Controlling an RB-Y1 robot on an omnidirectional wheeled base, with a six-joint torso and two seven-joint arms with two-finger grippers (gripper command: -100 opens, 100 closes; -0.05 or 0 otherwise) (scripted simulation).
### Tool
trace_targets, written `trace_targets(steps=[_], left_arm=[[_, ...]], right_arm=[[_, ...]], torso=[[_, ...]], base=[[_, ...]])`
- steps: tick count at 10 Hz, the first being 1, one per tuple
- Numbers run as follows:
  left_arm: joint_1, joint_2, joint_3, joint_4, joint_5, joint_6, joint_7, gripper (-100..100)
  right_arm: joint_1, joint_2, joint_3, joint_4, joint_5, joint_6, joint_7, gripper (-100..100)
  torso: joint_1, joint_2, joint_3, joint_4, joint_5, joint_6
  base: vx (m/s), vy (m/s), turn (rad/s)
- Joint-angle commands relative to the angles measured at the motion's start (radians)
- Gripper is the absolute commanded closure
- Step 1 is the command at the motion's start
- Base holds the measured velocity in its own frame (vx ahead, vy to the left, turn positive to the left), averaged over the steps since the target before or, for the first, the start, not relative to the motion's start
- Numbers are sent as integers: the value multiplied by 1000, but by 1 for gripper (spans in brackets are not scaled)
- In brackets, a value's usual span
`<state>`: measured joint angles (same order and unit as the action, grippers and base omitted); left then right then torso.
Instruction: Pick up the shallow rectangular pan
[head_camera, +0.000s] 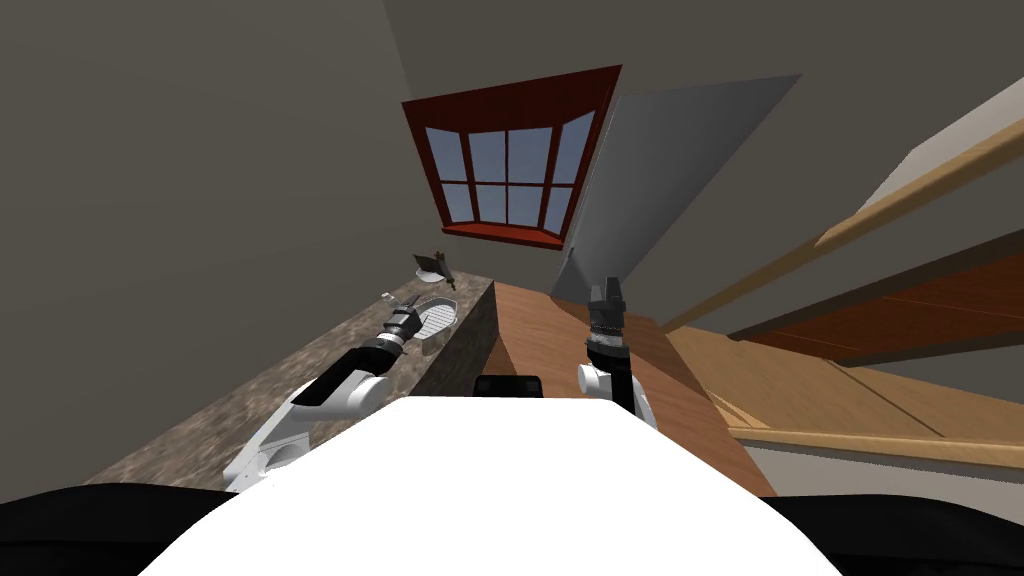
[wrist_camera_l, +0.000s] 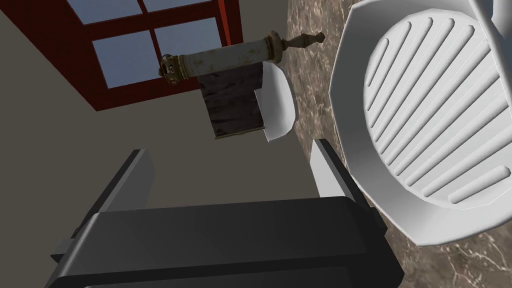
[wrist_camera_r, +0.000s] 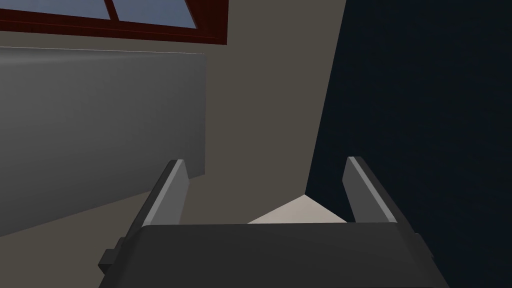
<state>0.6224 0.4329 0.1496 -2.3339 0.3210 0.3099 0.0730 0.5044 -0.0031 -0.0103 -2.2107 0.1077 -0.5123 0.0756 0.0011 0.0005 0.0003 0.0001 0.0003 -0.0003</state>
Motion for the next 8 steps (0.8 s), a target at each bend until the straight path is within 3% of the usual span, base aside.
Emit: trace_targets(steps=[1, 3, 8], left_arm=[[1, 24, 9, 0, 14, 50, -1, -100], [1, 24, 9, 0, 14, 77, -1, -100], [15, 90, 31, 7, 55, 220, -3, -100]], right_arm=[[0, 0, 0, 0, 0, 0, 0, 0], [0, 0, 0, 0, 0, 0, 0, 0], [0, 0, 0, 0, 0, 0, 0, 0]], torso=[[0, 0, 0, 0, 0, 0], [0, 0, 0, 0, 0, 0], [0, 0, 0, 0, 0, 0]], base=[[-12, 17, -68], [-7, 12, -13], [-12, 15, -50]])
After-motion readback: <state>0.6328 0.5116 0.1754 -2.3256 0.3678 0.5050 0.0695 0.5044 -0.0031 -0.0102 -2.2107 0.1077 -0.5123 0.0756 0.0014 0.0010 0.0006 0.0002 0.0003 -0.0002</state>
